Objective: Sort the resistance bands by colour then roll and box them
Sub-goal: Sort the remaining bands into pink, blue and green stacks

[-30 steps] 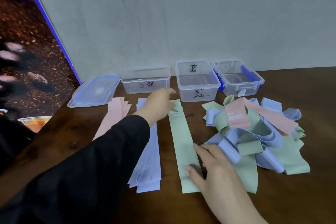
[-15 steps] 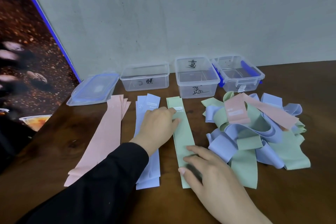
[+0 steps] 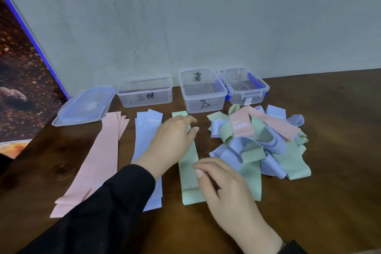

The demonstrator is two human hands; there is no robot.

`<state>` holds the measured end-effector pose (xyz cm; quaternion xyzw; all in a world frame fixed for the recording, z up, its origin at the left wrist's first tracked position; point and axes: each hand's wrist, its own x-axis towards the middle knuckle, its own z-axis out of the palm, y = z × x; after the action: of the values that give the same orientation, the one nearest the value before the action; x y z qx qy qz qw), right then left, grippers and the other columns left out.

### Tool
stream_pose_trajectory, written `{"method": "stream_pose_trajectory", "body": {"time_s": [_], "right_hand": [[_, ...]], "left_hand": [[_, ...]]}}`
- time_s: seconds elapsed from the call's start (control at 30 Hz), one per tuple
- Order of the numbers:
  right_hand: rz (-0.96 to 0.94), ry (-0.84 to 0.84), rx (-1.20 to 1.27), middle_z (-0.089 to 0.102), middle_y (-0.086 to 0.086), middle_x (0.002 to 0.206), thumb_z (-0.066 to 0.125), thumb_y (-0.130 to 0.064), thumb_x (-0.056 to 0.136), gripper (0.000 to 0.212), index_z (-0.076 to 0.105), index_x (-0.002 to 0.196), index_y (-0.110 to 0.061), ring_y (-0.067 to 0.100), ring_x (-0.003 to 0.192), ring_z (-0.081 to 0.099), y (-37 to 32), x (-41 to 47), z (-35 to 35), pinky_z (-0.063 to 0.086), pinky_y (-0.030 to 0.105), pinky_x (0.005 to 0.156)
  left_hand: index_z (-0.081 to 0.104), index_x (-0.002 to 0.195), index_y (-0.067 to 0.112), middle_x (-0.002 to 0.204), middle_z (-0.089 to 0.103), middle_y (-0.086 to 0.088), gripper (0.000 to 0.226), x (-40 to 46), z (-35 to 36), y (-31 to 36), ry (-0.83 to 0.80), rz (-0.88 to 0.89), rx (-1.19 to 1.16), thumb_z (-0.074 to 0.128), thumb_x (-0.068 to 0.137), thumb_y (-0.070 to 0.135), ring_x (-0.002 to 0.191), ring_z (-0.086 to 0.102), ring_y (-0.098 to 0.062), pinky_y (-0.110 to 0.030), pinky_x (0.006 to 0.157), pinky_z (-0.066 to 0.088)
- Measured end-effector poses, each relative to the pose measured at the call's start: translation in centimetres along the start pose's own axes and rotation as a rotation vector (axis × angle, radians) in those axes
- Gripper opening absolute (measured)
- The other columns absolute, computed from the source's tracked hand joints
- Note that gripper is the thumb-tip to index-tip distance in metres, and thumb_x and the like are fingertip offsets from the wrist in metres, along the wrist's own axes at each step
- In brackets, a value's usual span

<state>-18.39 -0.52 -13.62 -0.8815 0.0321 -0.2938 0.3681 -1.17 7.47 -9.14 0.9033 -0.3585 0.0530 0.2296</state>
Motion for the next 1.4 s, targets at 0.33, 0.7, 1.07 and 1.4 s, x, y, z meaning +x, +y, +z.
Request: {"method": "stream_pose_trajectory", "body": {"time_s": [0.33,0.7,1.07,1.4], "right_hand": [[0.204,0.085,-0.460,0.065,0.004,0.130,0.061,-0.003,0.095,0.034,0.072,0.123,-0.019,0.026,0.117,0.053,6.1,7.3,-8.5,0.042,0.036,0.095],[0.068,0.170,-0.404,0.058,-0.008,0.097,0.061,-0.047,0.087,0.030,0.075,0.085,-0.020,0.022,0.094,0.052,5.1,9.5,-10.1,0.042,0.045,0.082],[-0.245,0.031,-0.331,0.069,-0.010,0.105,0.053,-0.037,0.093,0.029,0.074,0.104,-0.020,0.011,0.100,0.061,0.8,8.5,-8.5,0.047,0.040,0.091],[0.207,-0.177,0.292,0.077,-0.007,0.092,0.067,-0.017,0.096,0.010,0.073,0.101,-0.024,0.004,0.081,0.069,-4.5,11.4,-8.3,0.052,0.013,0.066]], "left_hand": [[0.066,0.117,0.022,0.107,0.067,0.005,0.021,-3.4,3.8,4.9,0.087,-0.042,-0.422,0.050,0.103,0.025,0.094,0.060,-0.010,-0.029,0.082,0.052],[0.060,0.127,0.032,0.101,0.067,0.012,0.027,-3.8,2.4,5.7,0.131,-0.049,-0.532,0.050,0.103,0.038,0.088,0.061,-0.007,-0.024,0.075,0.053],[0.069,0.088,0.005,0.087,0.073,-0.013,0.022,-2.3,-3.3,7.9,-0.052,-0.380,-1.219,0.056,0.098,0.018,0.073,0.069,-0.020,-0.037,0.075,0.059],[0.061,0.087,0.000,0.076,0.063,-0.006,0.022,-1.4,-12.9,4.8,0.083,-0.008,-0.740,0.050,0.099,0.015,0.068,0.060,-0.014,-0.027,0.066,0.052]]}}
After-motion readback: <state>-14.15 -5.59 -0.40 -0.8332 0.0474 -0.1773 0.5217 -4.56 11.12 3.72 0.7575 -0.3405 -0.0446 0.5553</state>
